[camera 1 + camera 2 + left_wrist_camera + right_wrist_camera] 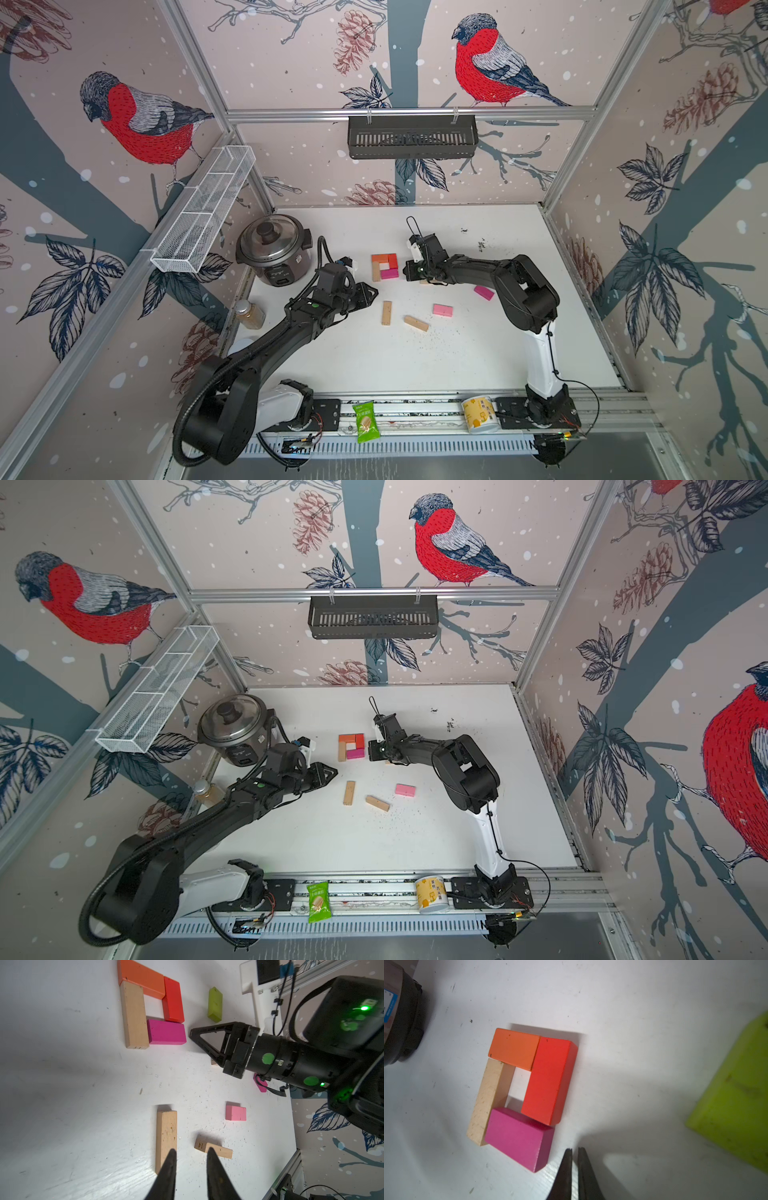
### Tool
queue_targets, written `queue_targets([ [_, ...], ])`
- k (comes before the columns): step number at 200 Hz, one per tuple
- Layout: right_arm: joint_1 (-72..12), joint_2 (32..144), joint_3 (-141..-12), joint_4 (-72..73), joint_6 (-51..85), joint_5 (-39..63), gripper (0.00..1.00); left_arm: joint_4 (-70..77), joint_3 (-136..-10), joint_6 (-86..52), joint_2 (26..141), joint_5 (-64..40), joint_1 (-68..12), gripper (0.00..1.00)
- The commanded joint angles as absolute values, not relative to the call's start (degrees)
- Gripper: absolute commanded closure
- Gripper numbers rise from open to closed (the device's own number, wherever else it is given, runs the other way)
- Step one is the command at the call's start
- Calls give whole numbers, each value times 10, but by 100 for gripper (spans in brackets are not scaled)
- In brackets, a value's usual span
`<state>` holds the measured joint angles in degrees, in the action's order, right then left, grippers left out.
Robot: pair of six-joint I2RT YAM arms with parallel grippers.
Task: Assemble the letter p with building blocks
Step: Adjust the building block at the center of the board.
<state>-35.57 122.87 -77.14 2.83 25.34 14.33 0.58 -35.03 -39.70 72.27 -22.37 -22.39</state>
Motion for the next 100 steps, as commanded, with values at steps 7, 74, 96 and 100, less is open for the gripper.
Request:
queue_targets([
  [7, -355, 1231, -767, -11, 259, 150, 88, 84, -372, -440, 793, -214, -236, 85],
  [74, -352, 1231, -765, -8, 256, 158, 88, 133, -439, -479, 952, -192, -239, 98],
  [96, -352, 1231, -766, -8, 256, 160, 88, 146, -456, -490, 986, -186, -239, 99],
  [100, -352, 1231, -766, -8, 256, 161, 88, 147, -459, -493, 992, -185, -238, 99],
])
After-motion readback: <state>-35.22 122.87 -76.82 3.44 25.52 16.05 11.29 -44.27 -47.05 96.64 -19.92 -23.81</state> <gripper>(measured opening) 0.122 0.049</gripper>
